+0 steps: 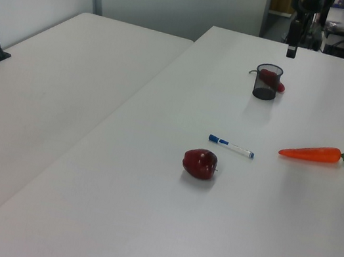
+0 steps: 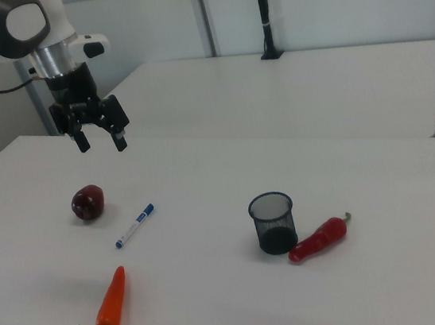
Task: Place marker
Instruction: 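Move the open gripper down toward the blue-capped white marker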
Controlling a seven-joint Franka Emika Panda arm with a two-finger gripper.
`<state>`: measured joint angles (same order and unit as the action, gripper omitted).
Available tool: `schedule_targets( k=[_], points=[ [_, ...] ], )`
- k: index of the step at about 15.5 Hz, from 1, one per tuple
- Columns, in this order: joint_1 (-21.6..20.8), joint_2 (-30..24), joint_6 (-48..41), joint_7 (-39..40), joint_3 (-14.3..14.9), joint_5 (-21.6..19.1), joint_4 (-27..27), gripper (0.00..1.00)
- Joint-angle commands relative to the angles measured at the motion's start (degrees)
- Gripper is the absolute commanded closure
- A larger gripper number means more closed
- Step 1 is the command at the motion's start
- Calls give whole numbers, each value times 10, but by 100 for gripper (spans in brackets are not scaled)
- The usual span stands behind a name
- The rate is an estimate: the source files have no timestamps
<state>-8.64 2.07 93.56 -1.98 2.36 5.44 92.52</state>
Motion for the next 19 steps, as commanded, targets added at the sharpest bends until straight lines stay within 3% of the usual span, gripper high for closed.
schedule_targets(
  k=[1,8,19],
  points=[
    [-2,-1,1,10,5,-8,-3,0],
    [-2,2,4,4,5,-8,-3,0],
    [-23,106,119,-57,-2,-24,5,0]
  ],
)
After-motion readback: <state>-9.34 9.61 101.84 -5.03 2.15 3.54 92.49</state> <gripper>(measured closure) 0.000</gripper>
